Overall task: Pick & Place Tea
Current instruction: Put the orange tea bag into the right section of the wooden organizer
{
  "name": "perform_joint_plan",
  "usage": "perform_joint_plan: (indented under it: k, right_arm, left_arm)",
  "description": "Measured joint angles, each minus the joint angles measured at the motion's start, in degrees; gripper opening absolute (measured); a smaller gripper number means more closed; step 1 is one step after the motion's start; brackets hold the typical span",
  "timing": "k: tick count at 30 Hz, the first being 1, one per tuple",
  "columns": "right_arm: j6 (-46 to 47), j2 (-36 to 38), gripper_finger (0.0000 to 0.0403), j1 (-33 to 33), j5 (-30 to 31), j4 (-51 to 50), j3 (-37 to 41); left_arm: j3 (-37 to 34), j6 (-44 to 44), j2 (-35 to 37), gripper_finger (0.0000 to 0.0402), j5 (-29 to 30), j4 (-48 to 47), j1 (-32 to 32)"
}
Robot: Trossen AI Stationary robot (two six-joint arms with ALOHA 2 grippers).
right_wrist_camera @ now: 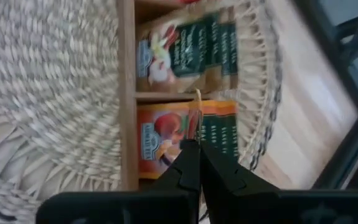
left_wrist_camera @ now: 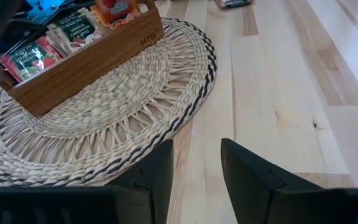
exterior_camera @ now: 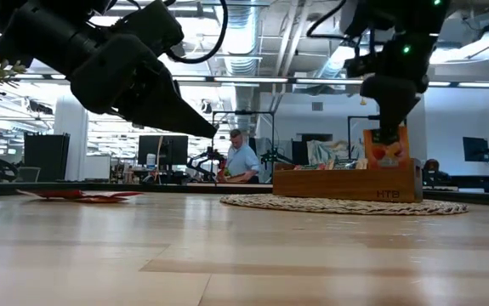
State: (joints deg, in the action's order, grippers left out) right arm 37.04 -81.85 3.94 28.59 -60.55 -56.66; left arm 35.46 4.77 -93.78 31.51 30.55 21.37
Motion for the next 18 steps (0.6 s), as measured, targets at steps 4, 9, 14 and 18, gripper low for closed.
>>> perform_joint_plan:
  k: [4, 9, 14, 18]
  right_arm:
    - [-2.3, -1.6, 0.0000, -0.9, -3.7, 1.4, 0.0]
    - [-3.1, -1.9, 0.0000, -1.1, -5.3, 2.9, 0.0]
    - [-3.9, 0.0, 0.0000, -1.1, -6.6, 2.8, 0.0]
    - [-4.1, 1.3, 0.0000, -1.9, -8.6, 2.5, 0.0]
  left_arm:
    - [0.0, 1.1, 0.0, 0.0126, -0.1, -0.4, 0.0]
    - [0.0, 1.8, 0.0, 0.0126, -0.2, -0.5, 0.0]
    - [0.0, 2.0, 0.0, 0.0126, -0.2, -0.5, 0.0]
    - [0.0, 1.7, 0.0, 0.0126, -0.2, -0.5, 0.0]
